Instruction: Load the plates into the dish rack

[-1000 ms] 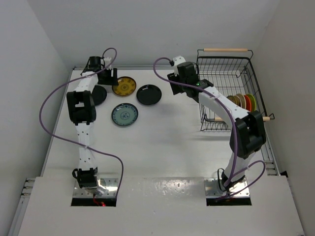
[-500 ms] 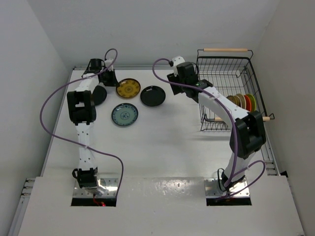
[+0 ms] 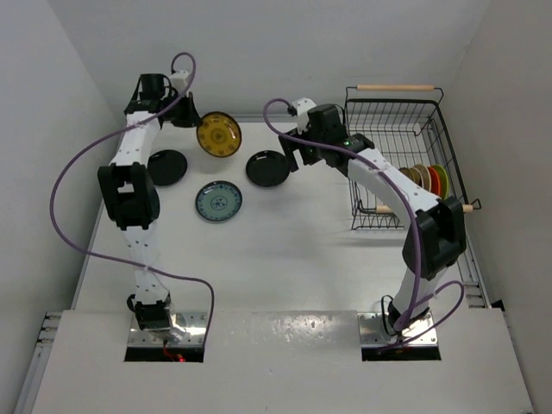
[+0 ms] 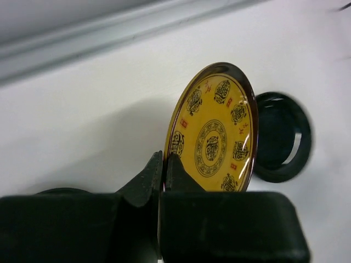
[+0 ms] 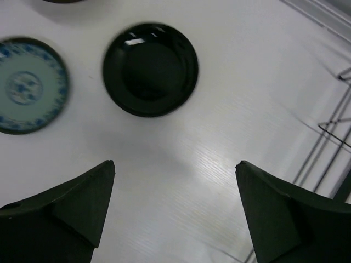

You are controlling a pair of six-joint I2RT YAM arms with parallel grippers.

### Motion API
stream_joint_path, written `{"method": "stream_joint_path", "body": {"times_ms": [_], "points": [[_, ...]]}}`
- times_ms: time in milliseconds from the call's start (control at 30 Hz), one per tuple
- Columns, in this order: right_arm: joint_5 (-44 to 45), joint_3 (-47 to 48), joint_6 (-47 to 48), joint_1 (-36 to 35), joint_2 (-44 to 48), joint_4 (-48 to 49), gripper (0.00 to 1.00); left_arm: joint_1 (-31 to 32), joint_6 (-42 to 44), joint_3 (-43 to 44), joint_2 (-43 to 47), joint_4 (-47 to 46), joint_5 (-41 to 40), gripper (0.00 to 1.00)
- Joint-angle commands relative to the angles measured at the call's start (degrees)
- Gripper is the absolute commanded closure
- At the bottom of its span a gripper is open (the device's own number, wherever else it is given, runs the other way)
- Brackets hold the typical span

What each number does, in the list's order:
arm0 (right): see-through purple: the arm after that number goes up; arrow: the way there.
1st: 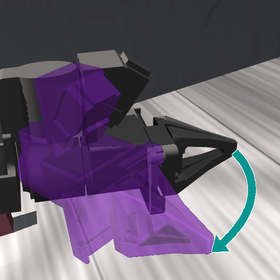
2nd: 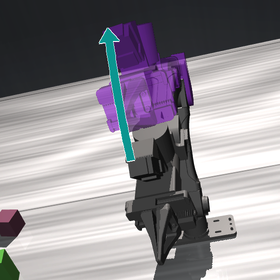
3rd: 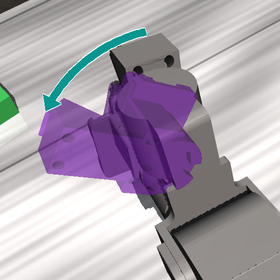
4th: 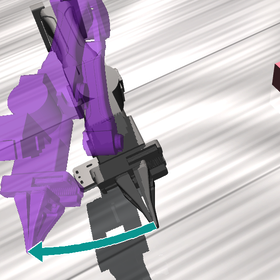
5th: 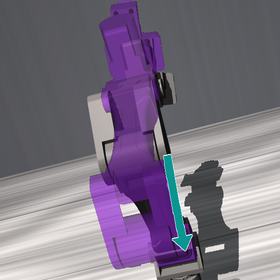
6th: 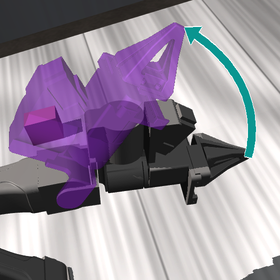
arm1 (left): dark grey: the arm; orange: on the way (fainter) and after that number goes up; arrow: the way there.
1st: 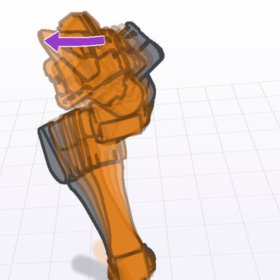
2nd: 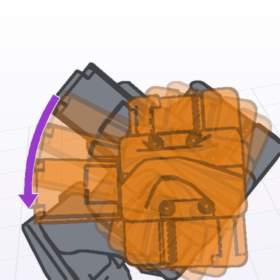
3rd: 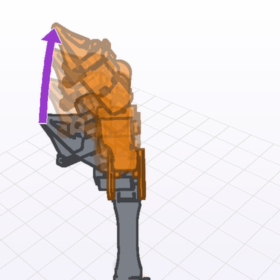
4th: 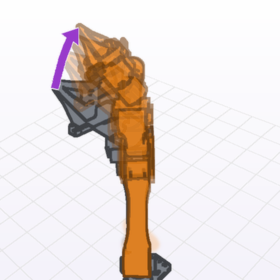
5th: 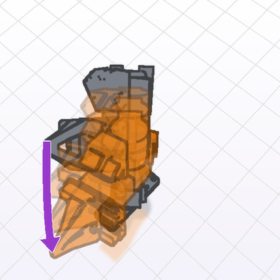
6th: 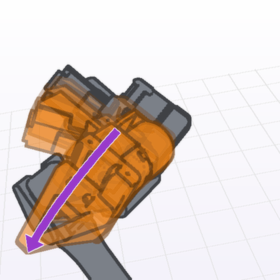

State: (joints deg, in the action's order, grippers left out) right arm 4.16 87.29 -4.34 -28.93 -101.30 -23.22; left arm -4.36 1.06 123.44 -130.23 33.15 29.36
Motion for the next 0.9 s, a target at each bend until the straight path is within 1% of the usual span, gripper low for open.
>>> {"method": "stream_joint_path", "body": {"times_ms": [0,33,67,100,133,167,200,233,267,300,333,433,500,567,600,700,733,833,867], "points": [[-9.4,7.0,-3.1,-0.9,0.4,0.0,0.08,0.8,-1.5,-0.6,11.3,-1.2,7.3,1.0],[-10.1,6.8,-4.4,-0.2,1.4,1.8,0.07,1.5,-1.5,-1.7,12.8,-1.2,8.2,1.0],[-13.8,6.2,-6.5,0.4,2.4,4.7,0.06,2.1,-1.5,-2.8,14.1,-0.5,9.8,1.0],[-15.7,4.3,-8.2,1.1,3.1,6.9,0.06,2.1,-1.5,-4.5,15.9,0.2,11.2,1.0],[-17.8,2.0,-11.9,1.8,4.0,11.6,0.05,2.9,-0.6,-4.5,15.9,1.4,12.7,1.0],[-23.1,-0.3,-17.1,4.9,4.3,17.1,0.05,3.8,-0.1,-5.4,16.7,2.8,15.5,1.0],[-27.8,-1.2,-20.4,5.9,3.9,19.9,0.06,3.8,0.4,-5.4,16.7,5.2,16.7,1.0],[-32.4,-2.5,-25.9,8.0,3.4,25.4,0.1,5.2,1.7,-6.9,17.3,6.2,17.7,1.0],[-34.0,-3.0,-30.2,8.9,2.7,29.0,0.12,5.8,2.4,-6.9,18.1,7.1,19.5,1.0],[-36.1,-3.0,-31.5,9.1,1.4,30.2,0.14,6.3,3.2,-7.7,18.1,8.5,20.2,1.0],[-36.3,-2.9,-32.6,8.9,0.2,31.4,0.14,6.8,3.7,-8.3,19.0,9.0,20.8,1.0],[-35.7,-3.5,-31.4,6.9,-2.0,32.7,0.16,9.2,6.2,-8.8,21.3,9.7,22.7,1.0],[-36.2,-4.7,-32.7,6.0,-3.0,33.9,0.27,10.2,7.4,-9.4,22.4,10.2,22.8,1.0],[-36.6,-6.7,-34.0,5.1,-3.7,37.1,0.36,11.0,7.4,-9.4,22.4,10.2,22.8,1.0],[-36.5,-7.5,-33.9,5.2,-3.5,37.8,0.36,11.0,7.4,-9.4,22.4,10.7,23.4,1.0],[-35.4,-7.7,-32.5,4.3,-4.8,35.6,0.36,11.5,7.4,-9.4,22.4,10.7,24.1,1.0],[-34.9,-7.9,-32.7,4.4,-5.0,35.1,0.39,11.5,7.4,-8.9,22.4,10.7,24.1,1.0],[-34.3,-9.5,-32.7,4.6,-4.2,35.5,0.64,11.5,7.4,-8.9,23.0,10.7,24.1,1.0],[-34.4,-9.9,-32.8,4.5,-3.9,35.7,0.84,11.5,7.4,-8.9,23.0,10.7,22.8,1.0]]}}
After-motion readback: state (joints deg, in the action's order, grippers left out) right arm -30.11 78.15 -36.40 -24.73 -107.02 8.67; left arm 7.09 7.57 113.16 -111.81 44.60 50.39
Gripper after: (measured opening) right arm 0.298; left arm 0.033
